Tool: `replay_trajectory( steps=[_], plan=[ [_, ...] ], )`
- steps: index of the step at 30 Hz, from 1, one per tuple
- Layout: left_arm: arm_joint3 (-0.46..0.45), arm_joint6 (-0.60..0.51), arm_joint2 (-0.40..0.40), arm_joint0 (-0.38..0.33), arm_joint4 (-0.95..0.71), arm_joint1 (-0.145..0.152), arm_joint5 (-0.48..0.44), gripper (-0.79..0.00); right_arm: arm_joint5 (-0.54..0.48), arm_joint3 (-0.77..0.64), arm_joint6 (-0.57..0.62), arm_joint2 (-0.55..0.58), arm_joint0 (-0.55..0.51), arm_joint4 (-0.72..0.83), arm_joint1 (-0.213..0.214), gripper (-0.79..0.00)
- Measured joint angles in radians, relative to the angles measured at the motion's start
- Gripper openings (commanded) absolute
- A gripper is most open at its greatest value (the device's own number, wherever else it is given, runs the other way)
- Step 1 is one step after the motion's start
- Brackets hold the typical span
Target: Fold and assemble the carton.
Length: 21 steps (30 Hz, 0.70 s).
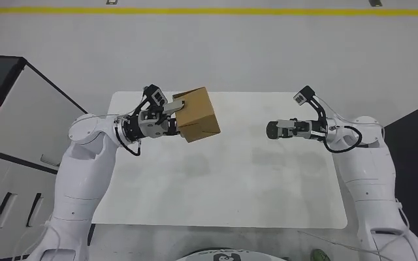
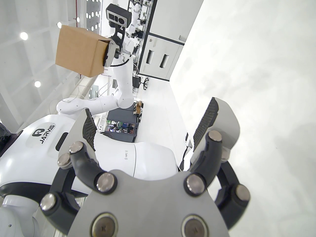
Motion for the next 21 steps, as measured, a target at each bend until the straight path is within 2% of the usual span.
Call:
replay_trajectory(
  steps=[2, 4, 9, 12, 18, 21],
  plan=[
    [-0.001, 0.002, -0.001, 0.0, 0.002, 0.0, -0.002, -0.785, 0.0, 0.0, 0.0, 0.0, 0.0, 0.0, 0.0, 0.0],
    [-0.005, 0.026, -0.005, 0.0, 0.046, 0.002, -0.05, -0.785, 0.0, 0.0, 0.0, 0.0, 0.0, 0.0, 0.0, 0.0],
    [0.016, -0.011, -0.017, -0.018, 0.095, 0.002, -0.369, -0.785, 0.0, 0.0, 0.0, 0.0, 0.0, 0.0, 0.0, 0.0],
    [0.027, -0.025, -0.022, -0.031, 0.188, 0.004, -0.537, -0.785, 0.0, 0.0, 0.0, 0.0, 0.0, 0.0, 0.0, 0.0],
    [0.053, -0.029, -0.022, -0.048, 0.296, 0.006, -0.826, -0.785, 0.0, 0.0, 0.0, 0.0, 0.0, 0.0, 0.0, 0.0],
    [0.033, 0.035, -0.008, -0.05, 0.323, 0.008, -0.926, -0.785, 0.0, 0.0, 0.0, 0.0, 0.0, 0.0, 0.0, 0.0]
  ],
)
